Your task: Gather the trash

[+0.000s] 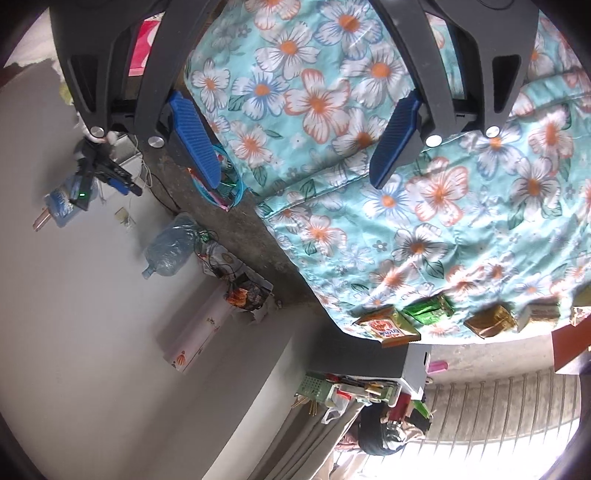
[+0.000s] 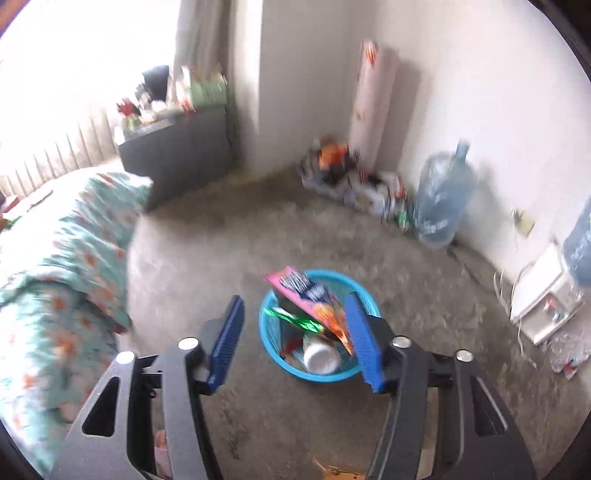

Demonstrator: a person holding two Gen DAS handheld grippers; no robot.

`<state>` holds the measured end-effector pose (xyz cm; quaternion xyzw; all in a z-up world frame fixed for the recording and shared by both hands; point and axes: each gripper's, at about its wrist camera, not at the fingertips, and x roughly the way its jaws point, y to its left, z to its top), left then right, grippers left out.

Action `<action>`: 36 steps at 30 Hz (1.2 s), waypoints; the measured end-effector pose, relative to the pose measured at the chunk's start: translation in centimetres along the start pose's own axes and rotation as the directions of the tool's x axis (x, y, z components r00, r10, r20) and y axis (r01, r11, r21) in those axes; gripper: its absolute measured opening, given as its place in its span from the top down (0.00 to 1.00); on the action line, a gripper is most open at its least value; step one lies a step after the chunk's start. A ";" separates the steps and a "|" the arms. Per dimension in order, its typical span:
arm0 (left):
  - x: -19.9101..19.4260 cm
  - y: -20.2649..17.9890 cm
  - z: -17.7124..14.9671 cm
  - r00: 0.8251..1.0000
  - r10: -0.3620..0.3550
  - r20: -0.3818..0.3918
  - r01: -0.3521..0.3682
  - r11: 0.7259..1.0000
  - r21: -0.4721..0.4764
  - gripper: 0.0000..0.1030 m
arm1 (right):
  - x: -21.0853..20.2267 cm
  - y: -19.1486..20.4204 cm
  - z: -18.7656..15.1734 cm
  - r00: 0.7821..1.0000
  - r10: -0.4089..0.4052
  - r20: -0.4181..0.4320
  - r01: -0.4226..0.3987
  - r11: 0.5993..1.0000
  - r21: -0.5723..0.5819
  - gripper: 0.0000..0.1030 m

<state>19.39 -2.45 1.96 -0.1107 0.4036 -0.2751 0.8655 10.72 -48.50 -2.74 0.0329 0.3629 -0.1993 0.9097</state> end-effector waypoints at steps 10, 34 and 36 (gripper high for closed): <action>-4.7 -2.4 -5.6 0.987 0.160 0.028 -0.160 0.987 0.003 0.09 | -17.1 10.2 -5.8 0.957 0.120 0.264 -0.147 0.985 0.085 0.06; -4.7 -5.8 -12.7 0.864 0.502 -0.019 -0.503 0.864 -0.022 0.09 | -18.0 17.3 -12.4 0.997 0.075 -0.029 -0.078 0.988 -0.135 0.06; -4.5 -6.5 -12.8 0.865 0.501 -0.025 -0.502 0.865 -0.007 0.09 | -18.0 16.5 -12.6 0.997 0.062 -0.037 -0.066 0.989 -0.135 0.06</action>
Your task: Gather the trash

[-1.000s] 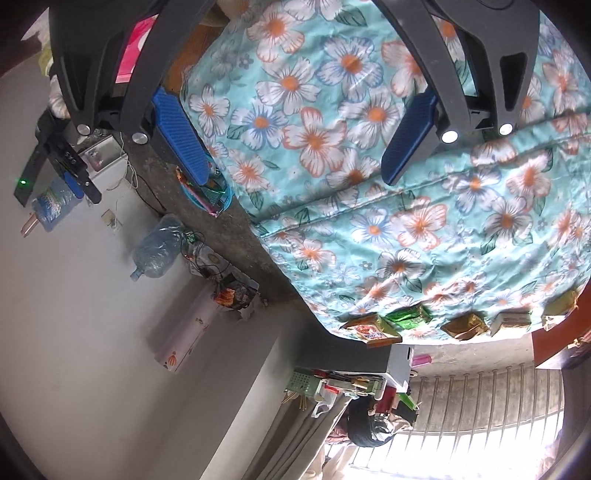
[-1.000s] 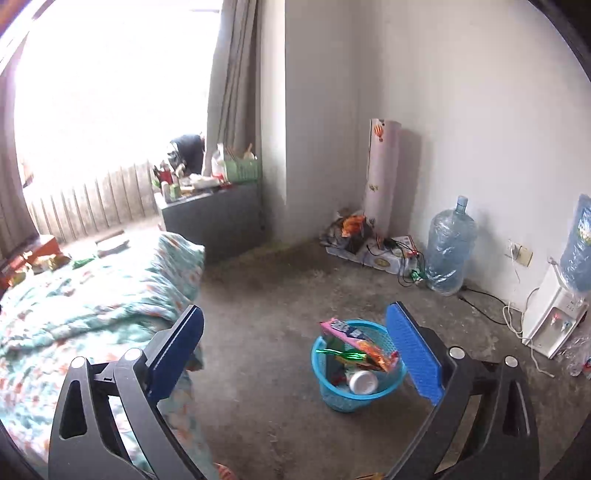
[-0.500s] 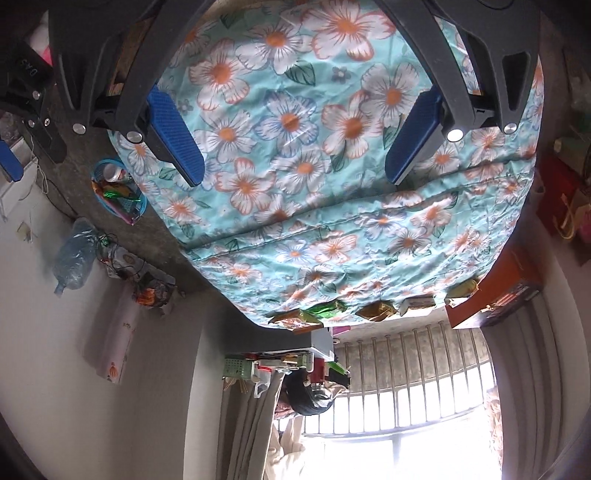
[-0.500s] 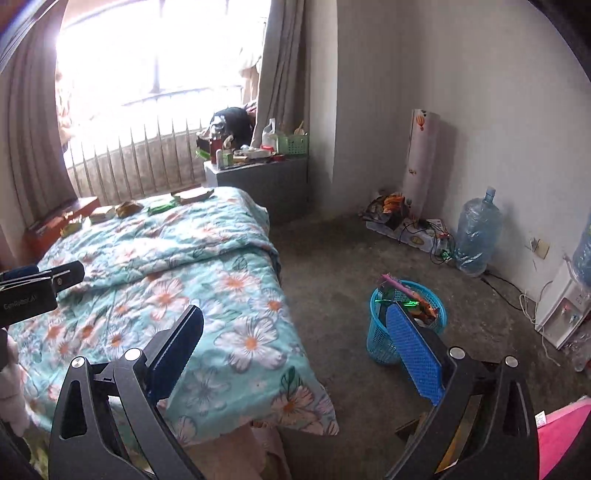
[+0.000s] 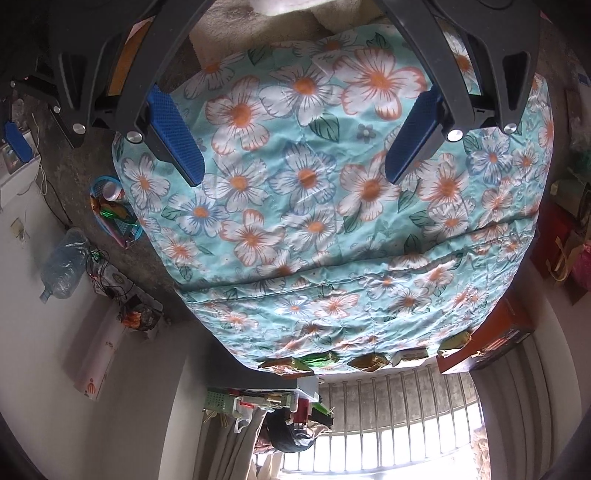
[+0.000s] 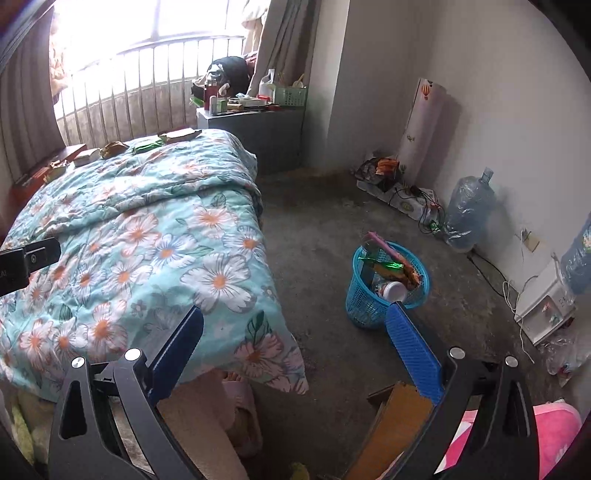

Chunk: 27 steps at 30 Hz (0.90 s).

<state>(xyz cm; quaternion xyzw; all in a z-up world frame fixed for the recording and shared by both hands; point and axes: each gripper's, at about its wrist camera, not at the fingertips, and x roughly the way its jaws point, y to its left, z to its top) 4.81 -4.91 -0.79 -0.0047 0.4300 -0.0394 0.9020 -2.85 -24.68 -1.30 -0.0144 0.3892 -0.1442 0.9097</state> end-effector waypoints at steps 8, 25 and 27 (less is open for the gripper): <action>-0.2 -2.4 -0.1 1.000 0.000 -0.006 0.000 0.998 0.061 0.09 | -0.1 -2.8 -0.6 1.000 -0.022 -0.015 0.022 0.999 0.032 0.06; 0.2 -3.7 -0.2 1.000 -0.009 -0.027 0.012 0.995 0.095 0.09 | 0.4 -3.6 -0.9 0.999 0.000 -0.033 0.002 0.999 0.053 0.06; 0.3 -3.6 -0.2 0.999 -0.011 -0.031 0.014 0.995 0.095 0.09 | 0.4 -3.5 -0.9 0.999 0.002 -0.034 0.000 0.999 0.052 0.06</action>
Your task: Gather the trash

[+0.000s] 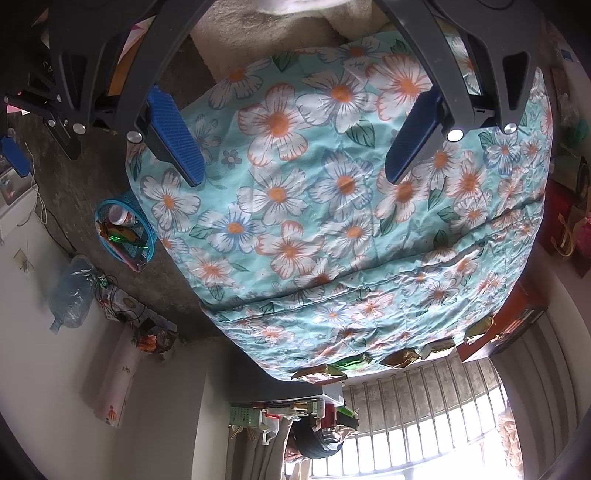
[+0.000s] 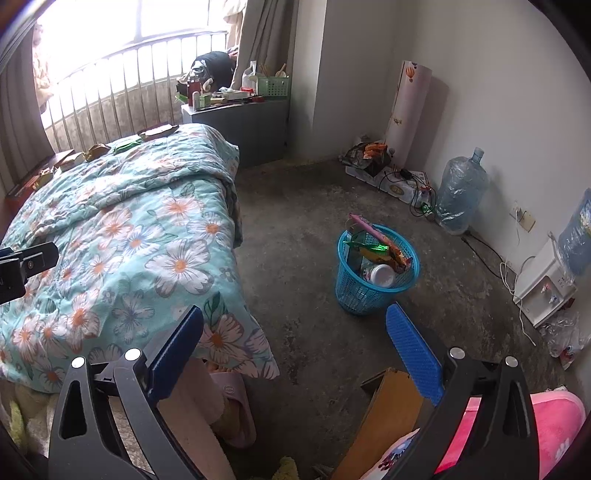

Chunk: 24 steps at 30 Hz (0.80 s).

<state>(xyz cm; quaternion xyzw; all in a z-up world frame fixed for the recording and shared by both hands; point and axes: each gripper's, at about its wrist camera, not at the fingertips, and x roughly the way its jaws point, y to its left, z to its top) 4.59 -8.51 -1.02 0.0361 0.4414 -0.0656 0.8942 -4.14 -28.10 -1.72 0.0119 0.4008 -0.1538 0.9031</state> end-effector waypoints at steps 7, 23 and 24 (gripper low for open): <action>0.0 0.1 -0.1 1.000 -0.002 -0.001 0.002 1.000 -0.004 0.09 | 0.0 0.2 0.1 1.000 0.006 -0.002 -0.006 1.000 -0.005 0.06; 0.0 0.1 -0.1 1.000 -0.002 -0.002 0.002 1.000 -0.002 0.09 | -0.1 0.3 0.1 1.000 0.004 -0.001 -0.004 1.000 -0.009 0.06; 0.0 0.1 -0.1 1.000 -0.001 -0.002 0.001 1.000 -0.001 0.09 | -0.1 0.3 0.1 1.000 0.004 -0.001 -0.004 1.000 -0.008 0.06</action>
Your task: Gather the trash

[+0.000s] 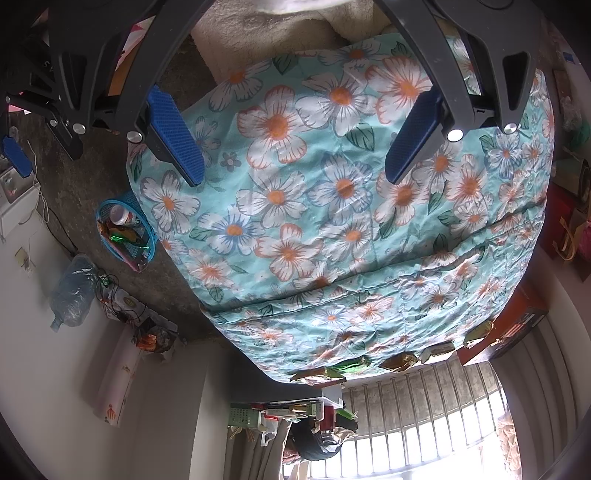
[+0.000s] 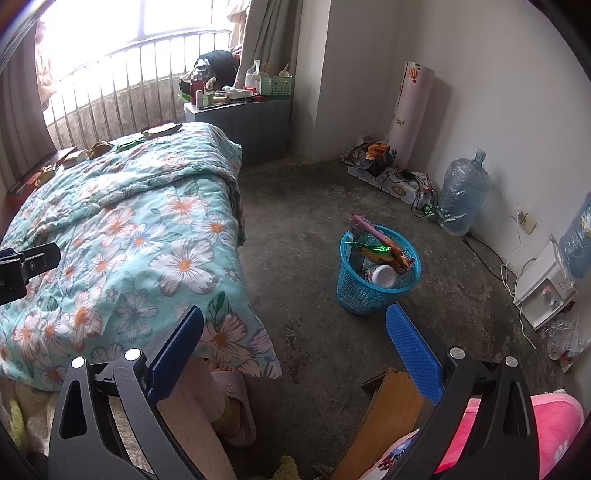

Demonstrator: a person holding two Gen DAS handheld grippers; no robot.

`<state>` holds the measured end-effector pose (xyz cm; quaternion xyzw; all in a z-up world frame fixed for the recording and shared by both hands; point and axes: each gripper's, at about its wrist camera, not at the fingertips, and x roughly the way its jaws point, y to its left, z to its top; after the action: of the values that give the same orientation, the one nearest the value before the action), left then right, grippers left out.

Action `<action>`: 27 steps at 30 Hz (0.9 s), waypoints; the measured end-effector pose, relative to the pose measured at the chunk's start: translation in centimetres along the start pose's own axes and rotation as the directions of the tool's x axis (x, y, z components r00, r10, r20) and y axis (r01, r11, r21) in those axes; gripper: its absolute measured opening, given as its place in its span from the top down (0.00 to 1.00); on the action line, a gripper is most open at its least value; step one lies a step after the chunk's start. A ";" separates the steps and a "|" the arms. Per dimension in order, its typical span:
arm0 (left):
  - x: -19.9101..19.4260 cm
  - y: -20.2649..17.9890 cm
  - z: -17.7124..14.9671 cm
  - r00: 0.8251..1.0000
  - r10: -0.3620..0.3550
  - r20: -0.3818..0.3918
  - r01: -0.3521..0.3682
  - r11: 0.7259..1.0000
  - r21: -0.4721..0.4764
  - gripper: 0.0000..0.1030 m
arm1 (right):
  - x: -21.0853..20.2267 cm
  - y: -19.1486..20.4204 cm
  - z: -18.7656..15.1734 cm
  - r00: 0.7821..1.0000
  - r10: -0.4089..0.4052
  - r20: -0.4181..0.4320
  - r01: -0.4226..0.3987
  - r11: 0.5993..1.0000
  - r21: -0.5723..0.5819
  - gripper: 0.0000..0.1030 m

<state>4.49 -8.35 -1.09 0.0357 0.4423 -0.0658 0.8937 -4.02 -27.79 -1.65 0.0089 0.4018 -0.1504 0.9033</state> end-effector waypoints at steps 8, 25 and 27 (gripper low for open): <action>0.0 0.0 0.0 1.000 -0.001 -0.001 0.001 1.000 -0.003 0.09 | 0.0 0.1 0.0 1.000 0.001 -0.001 -0.001 1.000 -0.001 0.06; -0.1 0.0 0.0 1.000 -0.001 0.001 0.001 1.000 -0.002 0.09 | 0.0 0.1 0.0 1.000 0.004 0.001 -0.004 1.000 -0.002 0.06; -0.1 0.0 0.0 1.000 -0.002 0.000 0.002 1.000 -0.002 0.09 | 0.0 0.1 0.0 1.000 0.005 0.001 -0.005 1.000 -0.002 0.06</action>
<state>4.45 -8.36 -1.01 0.0344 0.4425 -0.0662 0.8937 -3.97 -27.71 -1.66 0.0088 0.4013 -0.1477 0.9039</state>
